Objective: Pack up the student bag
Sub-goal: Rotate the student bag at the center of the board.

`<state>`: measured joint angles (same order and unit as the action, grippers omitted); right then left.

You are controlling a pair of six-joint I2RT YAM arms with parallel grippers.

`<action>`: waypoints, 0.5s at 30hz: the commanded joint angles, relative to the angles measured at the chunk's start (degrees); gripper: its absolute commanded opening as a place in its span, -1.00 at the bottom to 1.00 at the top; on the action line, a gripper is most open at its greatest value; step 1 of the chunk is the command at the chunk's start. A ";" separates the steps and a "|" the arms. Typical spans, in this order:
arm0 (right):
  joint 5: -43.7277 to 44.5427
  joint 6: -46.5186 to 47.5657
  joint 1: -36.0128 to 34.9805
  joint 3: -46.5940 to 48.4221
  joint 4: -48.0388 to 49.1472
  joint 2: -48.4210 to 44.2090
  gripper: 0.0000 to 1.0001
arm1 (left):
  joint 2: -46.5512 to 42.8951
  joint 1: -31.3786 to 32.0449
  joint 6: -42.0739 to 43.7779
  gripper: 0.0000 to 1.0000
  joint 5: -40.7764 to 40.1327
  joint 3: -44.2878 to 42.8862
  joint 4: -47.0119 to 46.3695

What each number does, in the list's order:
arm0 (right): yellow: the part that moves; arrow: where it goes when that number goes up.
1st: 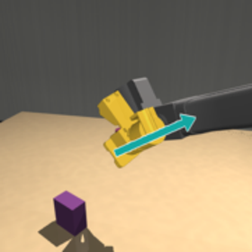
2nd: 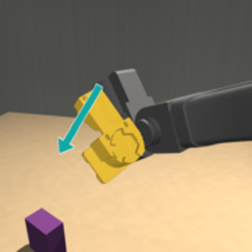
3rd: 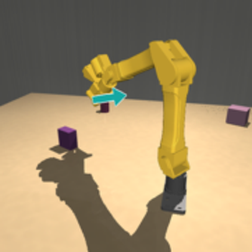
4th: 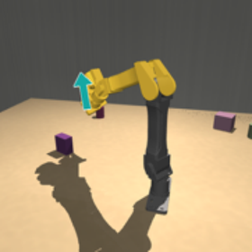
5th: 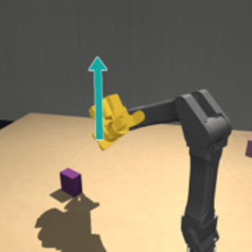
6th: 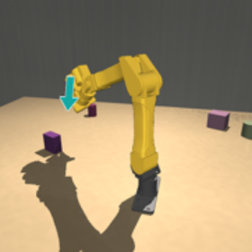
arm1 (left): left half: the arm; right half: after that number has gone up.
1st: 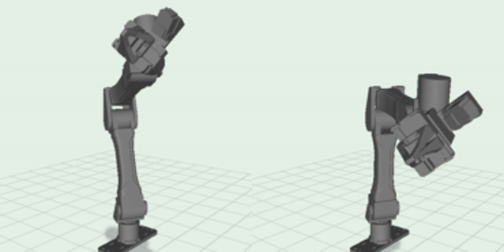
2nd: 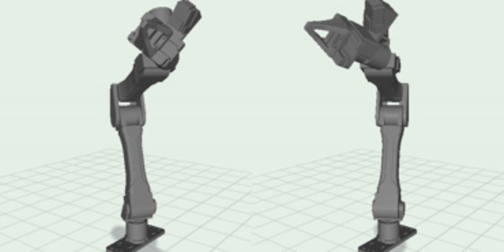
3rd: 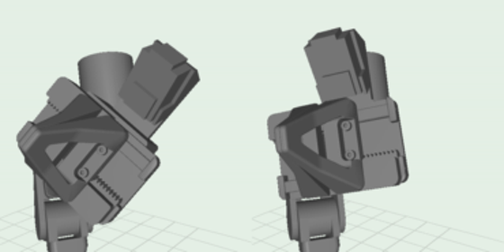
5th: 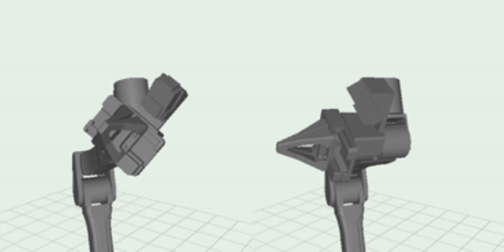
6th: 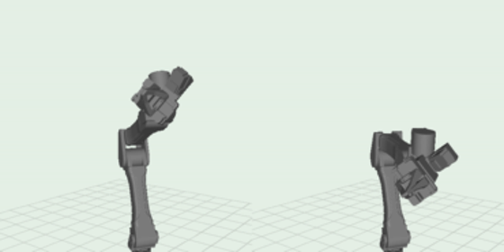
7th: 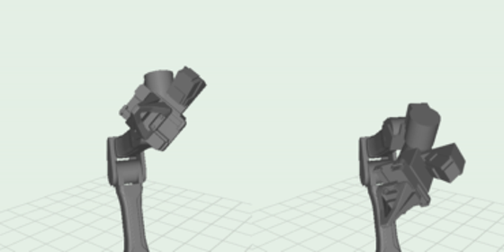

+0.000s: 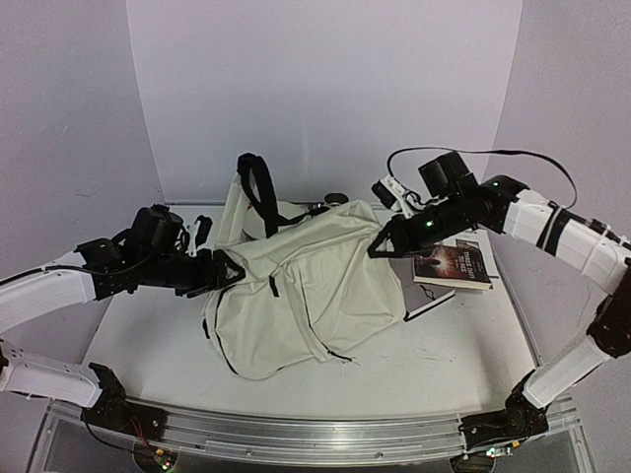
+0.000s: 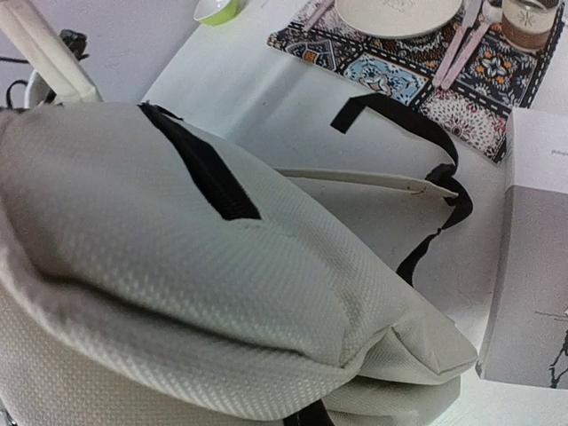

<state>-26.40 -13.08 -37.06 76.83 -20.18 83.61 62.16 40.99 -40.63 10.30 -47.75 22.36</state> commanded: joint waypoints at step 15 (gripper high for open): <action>9.52 -10.28 -1.22 -5.01 -0.56 10.82 -1.00 | -2.61 2.25 5.62 0.63 -16.37 -6.56 14.09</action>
<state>-18.92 -21.52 -37.49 74.88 -17.82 95.33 60.38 41.69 -35.93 -5.71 -51.59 35.48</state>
